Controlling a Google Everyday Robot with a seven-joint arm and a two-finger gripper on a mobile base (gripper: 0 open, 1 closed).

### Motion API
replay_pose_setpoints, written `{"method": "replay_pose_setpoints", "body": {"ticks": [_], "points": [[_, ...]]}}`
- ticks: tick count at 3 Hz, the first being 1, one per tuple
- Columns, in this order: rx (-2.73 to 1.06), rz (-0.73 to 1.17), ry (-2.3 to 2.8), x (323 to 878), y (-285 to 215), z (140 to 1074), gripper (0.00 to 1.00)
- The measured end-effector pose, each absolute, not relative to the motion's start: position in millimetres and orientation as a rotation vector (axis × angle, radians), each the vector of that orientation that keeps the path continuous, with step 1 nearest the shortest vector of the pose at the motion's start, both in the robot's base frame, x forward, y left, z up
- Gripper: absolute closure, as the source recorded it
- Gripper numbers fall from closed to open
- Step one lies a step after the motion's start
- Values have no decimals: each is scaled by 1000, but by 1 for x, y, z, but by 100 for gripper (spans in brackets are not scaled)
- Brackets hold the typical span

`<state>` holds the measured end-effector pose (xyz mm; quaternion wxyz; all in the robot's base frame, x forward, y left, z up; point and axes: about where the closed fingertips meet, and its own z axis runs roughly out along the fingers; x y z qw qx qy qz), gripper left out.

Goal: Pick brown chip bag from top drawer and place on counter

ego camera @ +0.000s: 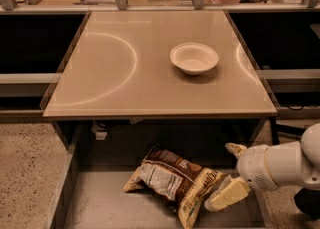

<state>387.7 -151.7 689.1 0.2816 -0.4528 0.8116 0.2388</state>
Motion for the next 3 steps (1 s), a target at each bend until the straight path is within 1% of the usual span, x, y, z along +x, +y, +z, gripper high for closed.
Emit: {"method": "replay_pose_setpoints", "body": {"ticks": [3], "points": [[-1207, 789, 2144, 397, -105, 643, 0]]}}
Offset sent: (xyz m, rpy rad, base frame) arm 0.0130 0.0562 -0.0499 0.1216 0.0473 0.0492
